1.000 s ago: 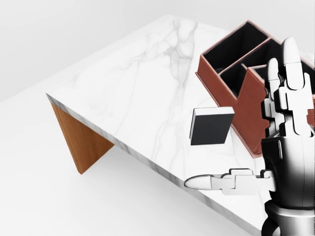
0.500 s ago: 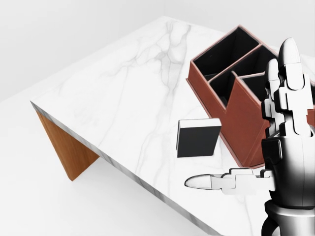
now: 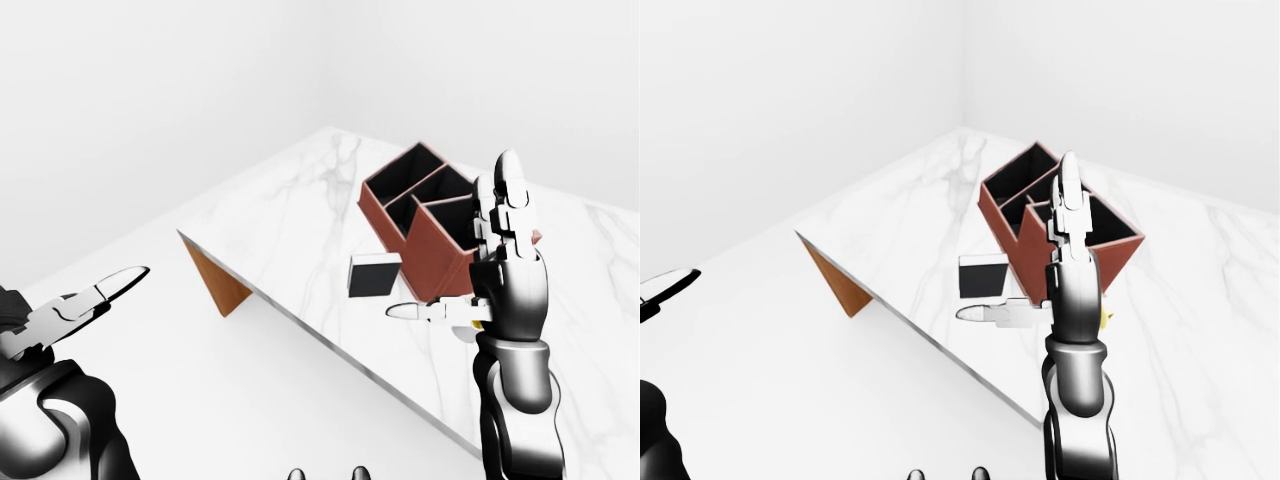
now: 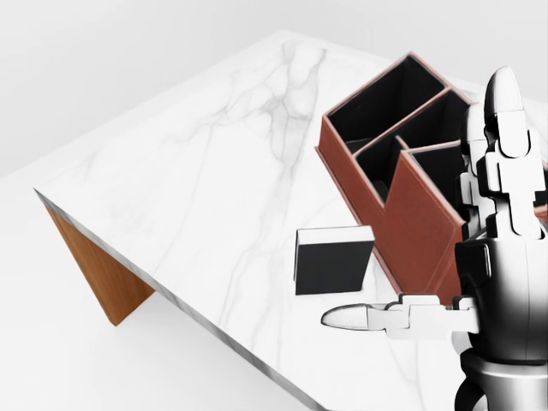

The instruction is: Pick up the book and place it in the right compartment of the caddy.

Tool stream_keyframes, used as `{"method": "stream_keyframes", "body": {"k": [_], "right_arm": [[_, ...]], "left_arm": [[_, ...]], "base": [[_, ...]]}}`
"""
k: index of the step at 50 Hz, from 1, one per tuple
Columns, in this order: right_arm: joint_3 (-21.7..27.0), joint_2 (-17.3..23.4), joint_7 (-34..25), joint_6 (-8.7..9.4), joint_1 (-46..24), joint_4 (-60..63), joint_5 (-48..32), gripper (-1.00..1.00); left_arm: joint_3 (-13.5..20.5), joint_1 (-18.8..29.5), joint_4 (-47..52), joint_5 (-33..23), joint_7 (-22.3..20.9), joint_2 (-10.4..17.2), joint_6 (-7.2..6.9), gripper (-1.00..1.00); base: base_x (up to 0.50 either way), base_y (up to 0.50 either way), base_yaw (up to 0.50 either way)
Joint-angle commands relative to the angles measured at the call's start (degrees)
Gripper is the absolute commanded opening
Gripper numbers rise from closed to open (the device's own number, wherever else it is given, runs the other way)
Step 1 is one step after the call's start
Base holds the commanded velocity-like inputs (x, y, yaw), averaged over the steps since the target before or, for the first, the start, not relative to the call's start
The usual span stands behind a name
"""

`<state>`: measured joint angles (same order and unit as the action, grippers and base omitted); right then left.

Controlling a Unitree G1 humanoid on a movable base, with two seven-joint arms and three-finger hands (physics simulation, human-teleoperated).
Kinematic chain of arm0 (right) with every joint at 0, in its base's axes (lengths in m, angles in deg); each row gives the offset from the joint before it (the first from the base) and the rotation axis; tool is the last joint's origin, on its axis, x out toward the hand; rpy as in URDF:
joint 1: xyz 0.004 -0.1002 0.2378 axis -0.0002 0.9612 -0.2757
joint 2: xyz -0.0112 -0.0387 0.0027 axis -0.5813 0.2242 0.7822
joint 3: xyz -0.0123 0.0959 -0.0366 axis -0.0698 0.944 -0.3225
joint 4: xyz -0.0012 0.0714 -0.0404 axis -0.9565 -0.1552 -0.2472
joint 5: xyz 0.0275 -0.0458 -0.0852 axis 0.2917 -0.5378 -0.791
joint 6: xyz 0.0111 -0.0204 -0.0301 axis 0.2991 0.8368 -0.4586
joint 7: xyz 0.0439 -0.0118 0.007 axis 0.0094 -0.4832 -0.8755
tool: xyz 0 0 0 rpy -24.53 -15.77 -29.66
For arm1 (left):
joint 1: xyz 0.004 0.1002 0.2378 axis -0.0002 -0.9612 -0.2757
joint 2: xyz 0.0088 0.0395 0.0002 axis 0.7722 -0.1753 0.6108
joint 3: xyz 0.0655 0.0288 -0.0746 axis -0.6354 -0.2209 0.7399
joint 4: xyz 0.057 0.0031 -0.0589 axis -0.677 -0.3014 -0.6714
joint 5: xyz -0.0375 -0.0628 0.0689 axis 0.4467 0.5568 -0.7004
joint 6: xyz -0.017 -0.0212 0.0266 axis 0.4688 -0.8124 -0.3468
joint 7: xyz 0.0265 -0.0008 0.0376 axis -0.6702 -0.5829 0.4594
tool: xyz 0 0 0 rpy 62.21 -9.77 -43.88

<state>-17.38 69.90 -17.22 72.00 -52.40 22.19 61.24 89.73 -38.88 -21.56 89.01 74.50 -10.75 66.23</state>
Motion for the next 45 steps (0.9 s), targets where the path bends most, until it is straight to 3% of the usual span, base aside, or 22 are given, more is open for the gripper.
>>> {"method": "stream_keyframes", "body": {"k": [1,15,36,45], "right_arm": [[-0.06,0.00,0.06,-0.36,0.15,-0.13,-0.10,1.00],[-0.43,-0.01,0.14,-1.04,0.28,-0.52,-0.84,1.00],[-0.78,-0.16,-0.13,0.27,0.17,0.74,-1.10,1.00],[-0.88,-0.13,-0.07,0.00,0.16,0.37,-1.16,1.00]], "left_arm": [[-0.09,-0.01,0.17,-0.15,-0.01,-0.05,-0.14,1.00],[-0.20,0.00,0.04,-0.28,-0.03,-0.09,-0.02,1.00],[-0.11,-0.15,-1.12,-0.10,-0.32,-0.09,1.21,1.00],[-0.28,-0.09,-1.31,-0.23,-0.25,-0.10,1.30,1.00]], "base": [[0.16,0.01,0.00],[0.13,0.06,0.00],[0.12,0.09,0.00],[0.12,0.09,0.00]]}}
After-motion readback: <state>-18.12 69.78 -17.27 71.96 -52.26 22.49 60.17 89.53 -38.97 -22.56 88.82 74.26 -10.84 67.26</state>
